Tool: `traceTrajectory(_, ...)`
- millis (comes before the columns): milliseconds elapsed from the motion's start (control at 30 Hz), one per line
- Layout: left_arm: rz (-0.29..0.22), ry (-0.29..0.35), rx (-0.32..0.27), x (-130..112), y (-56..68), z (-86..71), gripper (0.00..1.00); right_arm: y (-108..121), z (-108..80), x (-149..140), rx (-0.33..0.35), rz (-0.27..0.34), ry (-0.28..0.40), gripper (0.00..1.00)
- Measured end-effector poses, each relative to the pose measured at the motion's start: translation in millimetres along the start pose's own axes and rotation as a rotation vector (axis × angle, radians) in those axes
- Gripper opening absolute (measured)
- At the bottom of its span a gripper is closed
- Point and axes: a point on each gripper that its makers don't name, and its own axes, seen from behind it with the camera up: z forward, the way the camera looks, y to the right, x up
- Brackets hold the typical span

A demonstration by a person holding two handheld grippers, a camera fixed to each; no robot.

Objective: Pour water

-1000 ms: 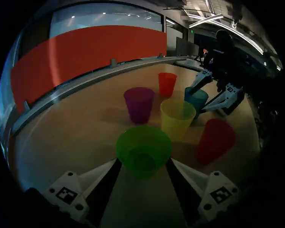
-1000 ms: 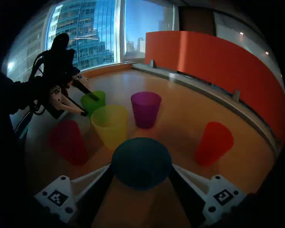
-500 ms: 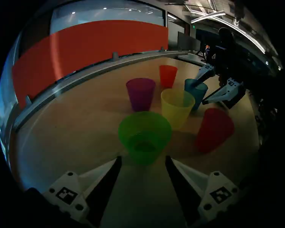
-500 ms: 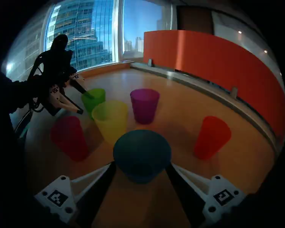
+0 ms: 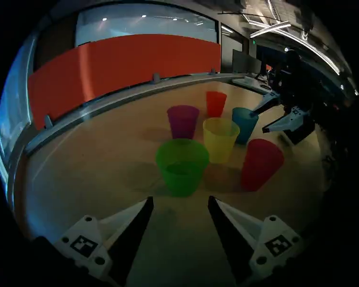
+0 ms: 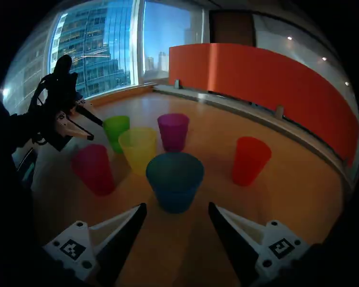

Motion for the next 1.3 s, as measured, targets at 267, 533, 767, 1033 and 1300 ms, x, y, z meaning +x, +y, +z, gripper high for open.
traceTrajectory(267,-0.009,0.096,0.063,18,3.9,-25.3,0.84,-1,-23.7,8,-0.057,0.041,0.061,1.00)
traceTrajectory(533,-0.023,0.205,0.124,37,5.0,-51.3,0.84,8,-46.6,25,-0.157,0.069,0.155,1.00)
traceTrajectory(767,-0.060,0.350,0.224,66,-7.1,-80.3,0.84,25,-63.4,44,-0.268,0.105,0.256,1.00)
traceTrajectory(1033,-0.130,0.477,0.328,87,-16.8,-106.9,0.84,59,-88.0,68,-0.454,0.140,0.393,1.00)
traceTrajectory(1300,-0.177,0.568,0.425,101,-23.7,-123.8,0.84,86,-115.7,86,-0.612,0.190,0.517,1.00)
